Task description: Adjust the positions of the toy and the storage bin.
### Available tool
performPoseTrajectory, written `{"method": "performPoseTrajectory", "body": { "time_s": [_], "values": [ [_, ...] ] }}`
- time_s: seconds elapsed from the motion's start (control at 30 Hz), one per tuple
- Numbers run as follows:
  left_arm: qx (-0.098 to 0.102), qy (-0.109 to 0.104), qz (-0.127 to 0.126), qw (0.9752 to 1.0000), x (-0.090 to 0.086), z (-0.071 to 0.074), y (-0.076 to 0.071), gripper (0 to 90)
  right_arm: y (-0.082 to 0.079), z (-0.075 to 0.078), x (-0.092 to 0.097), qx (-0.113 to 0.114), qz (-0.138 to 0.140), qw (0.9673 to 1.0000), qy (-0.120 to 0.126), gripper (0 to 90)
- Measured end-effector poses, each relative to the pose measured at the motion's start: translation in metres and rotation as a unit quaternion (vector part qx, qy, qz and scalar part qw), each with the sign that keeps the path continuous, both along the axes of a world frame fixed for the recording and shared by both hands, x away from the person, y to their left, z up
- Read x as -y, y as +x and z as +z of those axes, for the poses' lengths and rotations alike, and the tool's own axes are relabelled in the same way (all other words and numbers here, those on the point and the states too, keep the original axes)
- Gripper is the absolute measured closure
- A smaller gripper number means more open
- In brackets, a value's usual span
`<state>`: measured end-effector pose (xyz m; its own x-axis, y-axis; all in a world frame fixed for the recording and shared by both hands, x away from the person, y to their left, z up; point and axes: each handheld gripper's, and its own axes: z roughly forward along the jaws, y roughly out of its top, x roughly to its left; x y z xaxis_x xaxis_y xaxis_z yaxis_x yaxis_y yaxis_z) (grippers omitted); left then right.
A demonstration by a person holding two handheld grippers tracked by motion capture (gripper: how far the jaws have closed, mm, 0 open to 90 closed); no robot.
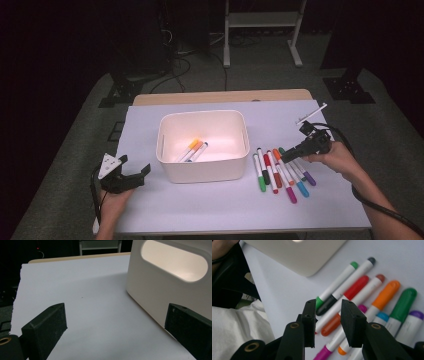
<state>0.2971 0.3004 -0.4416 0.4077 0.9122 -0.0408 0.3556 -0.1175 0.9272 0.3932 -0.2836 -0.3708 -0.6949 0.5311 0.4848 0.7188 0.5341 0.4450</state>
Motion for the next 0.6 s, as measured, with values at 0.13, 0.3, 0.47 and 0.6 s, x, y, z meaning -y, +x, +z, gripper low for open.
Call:
{"method": "performPoseTrajectory", "body": {
  "time_s": [0.13,0.3,0.47,0.6],
  "values": [
    [-0.001,0.001,0.0,1.0,0.0,0.0,0.0,2.6,-0.002,-0.016,0.015,-0.012,-0.021,0.9997,-0.01,63.9],
    [-0.002,0.002,0.0,1.0,0.0,0.0,0.0,2.7,-0.003,-0.031,0.031,-0.011,-0.047,0.9986,-0.02,63.9],
    [-0.002,0.002,0.001,1.0,0.0,0.0,0.0,2.6,-0.002,-0.038,0.041,-0.006,-0.066,0.9974,-0.028,64.2],
    [-0.001,0.001,0.001,1.0,0.0,0.0,0.0,2.7,-0.001,-0.047,0.051,0.001,-0.091,0.9952,-0.035,65.4]
  ]
}}
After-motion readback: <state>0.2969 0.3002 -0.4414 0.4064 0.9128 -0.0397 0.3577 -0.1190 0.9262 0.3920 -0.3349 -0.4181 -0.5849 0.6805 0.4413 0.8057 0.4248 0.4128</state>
